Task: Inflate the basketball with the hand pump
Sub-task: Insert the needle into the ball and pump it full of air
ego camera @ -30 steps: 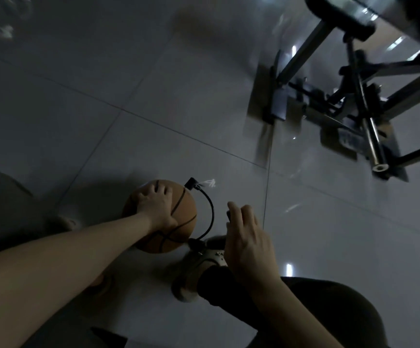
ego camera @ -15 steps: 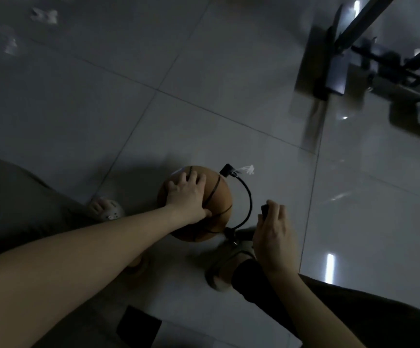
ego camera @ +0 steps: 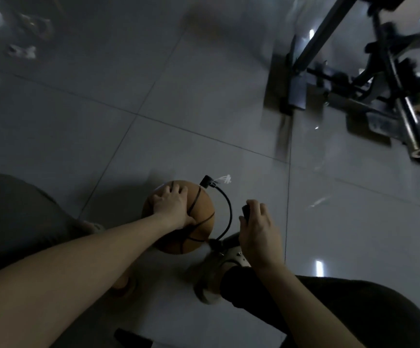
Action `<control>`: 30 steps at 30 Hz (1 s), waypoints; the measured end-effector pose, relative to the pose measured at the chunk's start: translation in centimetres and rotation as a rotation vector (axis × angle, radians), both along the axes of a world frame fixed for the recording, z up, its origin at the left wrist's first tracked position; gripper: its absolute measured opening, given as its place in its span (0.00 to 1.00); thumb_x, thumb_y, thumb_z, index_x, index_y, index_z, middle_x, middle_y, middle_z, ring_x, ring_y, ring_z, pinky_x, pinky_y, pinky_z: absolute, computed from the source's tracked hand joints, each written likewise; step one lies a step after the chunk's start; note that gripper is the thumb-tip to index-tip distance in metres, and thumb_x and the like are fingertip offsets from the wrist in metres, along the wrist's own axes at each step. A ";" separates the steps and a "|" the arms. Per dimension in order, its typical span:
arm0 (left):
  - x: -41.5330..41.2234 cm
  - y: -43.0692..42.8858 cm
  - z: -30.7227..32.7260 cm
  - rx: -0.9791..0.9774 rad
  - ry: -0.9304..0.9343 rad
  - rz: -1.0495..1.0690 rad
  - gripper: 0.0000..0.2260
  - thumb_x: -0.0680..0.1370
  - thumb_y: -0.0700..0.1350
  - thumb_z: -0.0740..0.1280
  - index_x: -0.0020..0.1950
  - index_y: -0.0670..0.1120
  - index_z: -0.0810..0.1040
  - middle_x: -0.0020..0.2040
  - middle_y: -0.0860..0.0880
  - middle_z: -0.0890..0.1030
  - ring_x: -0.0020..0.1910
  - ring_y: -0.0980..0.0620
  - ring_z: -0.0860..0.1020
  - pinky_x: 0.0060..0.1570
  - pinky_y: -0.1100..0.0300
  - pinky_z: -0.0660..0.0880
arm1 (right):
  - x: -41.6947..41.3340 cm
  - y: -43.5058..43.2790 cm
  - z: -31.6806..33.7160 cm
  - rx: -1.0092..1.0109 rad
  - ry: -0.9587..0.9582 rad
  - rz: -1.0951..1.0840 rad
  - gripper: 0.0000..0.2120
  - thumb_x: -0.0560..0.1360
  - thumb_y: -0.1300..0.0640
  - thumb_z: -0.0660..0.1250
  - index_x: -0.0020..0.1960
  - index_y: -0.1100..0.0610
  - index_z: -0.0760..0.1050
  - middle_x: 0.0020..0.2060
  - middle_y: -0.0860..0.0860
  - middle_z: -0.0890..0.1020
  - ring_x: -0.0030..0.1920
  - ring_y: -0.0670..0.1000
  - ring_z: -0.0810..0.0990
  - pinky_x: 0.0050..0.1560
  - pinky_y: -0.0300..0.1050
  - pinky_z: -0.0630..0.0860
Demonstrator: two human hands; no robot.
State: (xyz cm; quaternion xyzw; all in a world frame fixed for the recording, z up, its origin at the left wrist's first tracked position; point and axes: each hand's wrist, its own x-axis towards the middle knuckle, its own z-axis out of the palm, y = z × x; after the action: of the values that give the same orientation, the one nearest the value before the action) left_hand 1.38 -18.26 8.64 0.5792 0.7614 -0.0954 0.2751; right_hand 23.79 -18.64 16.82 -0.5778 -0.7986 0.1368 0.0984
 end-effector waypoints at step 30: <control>0.6 -1.7 -0.5 0.086 0.035 -0.020 0.49 0.71 0.67 0.72 0.81 0.46 0.51 0.80 0.42 0.55 0.77 0.36 0.56 0.68 0.36 0.66 | 0.2 -0.2 -5.5 -0.014 -0.028 -0.055 0.12 0.79 0.63 0.64 0.59 0.55 0.64 0.47 0.53 0.69 0.35 0.52 0.70 0.29 0.53 0.76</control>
State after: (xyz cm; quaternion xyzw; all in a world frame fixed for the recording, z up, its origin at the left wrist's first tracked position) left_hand 1.94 -19.96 8.12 0.5965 0.7636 -0.0757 0.2355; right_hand 24.00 -18.85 11.35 -0.6019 -0.7829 0.1313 0.0868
